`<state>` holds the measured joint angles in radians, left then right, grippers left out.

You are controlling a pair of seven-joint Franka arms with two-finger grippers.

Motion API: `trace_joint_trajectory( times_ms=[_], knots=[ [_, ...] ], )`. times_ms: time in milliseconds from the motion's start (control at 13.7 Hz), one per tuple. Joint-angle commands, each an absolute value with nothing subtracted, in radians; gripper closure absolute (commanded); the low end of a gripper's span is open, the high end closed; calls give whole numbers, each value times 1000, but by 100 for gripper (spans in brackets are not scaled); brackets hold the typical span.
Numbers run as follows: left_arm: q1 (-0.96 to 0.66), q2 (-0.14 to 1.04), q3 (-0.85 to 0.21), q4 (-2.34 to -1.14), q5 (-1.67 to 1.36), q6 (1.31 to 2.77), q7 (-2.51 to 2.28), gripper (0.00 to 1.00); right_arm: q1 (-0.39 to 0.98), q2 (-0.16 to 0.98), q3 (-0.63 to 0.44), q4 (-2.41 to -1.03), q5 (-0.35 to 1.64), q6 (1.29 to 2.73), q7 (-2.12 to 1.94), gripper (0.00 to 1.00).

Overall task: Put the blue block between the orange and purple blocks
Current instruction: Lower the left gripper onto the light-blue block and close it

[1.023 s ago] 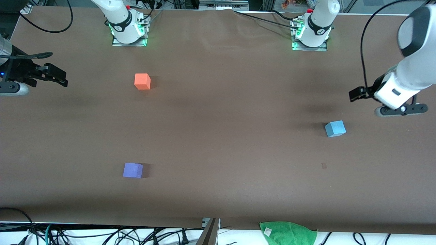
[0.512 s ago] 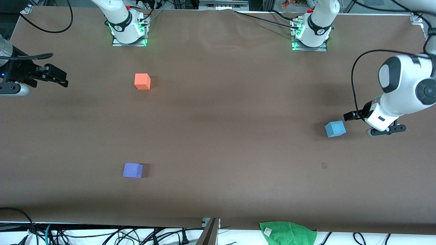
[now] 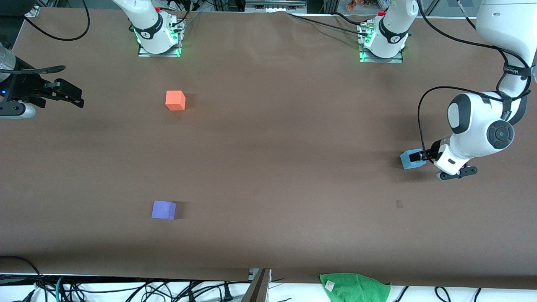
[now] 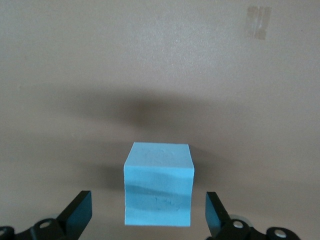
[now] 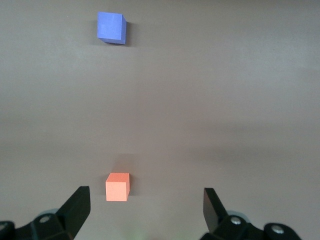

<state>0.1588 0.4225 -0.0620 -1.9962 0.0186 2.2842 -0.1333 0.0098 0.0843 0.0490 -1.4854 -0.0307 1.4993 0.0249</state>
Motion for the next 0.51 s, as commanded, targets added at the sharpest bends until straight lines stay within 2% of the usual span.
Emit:
trace_joint_trajectory(
  times_ms=[0, 438],
  knots=[
    [158, 463, -66, -1982, 2, 2315, -130, 0, -5, 78, 54, -1489, -11, 1503, 8, 0],
    [153, 512, -66, -1988, 3, 2358, -121, 0, -5, 78, 55, -1489, -11, 1503, 8, 0]
  ],
)
